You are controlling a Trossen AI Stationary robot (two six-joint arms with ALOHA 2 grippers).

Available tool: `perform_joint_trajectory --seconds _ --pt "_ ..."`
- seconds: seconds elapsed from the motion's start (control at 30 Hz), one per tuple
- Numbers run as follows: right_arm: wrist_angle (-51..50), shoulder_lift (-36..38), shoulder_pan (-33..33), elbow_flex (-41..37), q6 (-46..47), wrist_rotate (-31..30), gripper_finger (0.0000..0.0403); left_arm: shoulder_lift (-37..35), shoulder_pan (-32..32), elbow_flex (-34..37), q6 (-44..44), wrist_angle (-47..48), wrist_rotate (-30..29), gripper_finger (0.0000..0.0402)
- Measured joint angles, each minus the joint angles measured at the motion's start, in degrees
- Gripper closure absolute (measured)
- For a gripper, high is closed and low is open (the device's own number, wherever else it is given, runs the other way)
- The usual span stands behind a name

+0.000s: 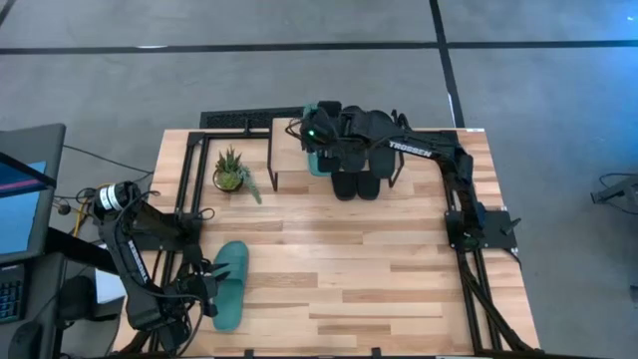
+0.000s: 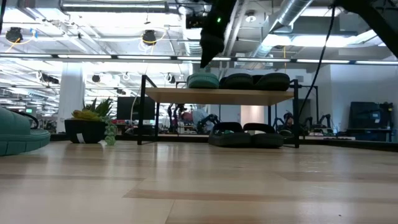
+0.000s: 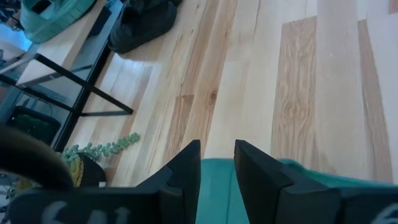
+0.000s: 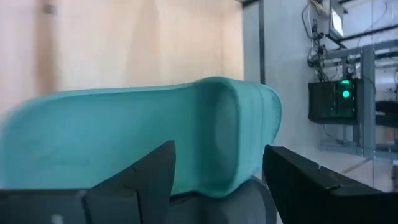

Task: Pick and place slides into the shelf
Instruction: Put the green slipper on the shelf

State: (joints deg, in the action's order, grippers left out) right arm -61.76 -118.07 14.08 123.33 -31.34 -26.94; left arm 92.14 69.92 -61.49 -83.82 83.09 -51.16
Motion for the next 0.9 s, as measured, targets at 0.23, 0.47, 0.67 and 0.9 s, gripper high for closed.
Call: perform_joint_trajectory --seconds 0.23,0.47,0.67,0.9 --pt "-6.89 5.66 -7.54 0.00 4.43 0.06 0.0177 0.00 0.01 0.01 -0.01 -0.02 3.19 0.0313" --pt "-12.20 12.52 -15.96 0.00 12.96 0.07 0.0177 0.02 -0.01 0.01 0.01 -0.48 6.62 0.0313" --pt "-14.79 17.22 -23.97 0.00 19.28 0.11 0.0177 0.00 -0.91 0.01 2.58 -4.60 10.82 0.0313" --pt "-15.25 19.56 -33.35 0.02 24.62 0.11 0.0177 0.02 -5.18 0.01 10.56 -9.84 18.57 0.0313"
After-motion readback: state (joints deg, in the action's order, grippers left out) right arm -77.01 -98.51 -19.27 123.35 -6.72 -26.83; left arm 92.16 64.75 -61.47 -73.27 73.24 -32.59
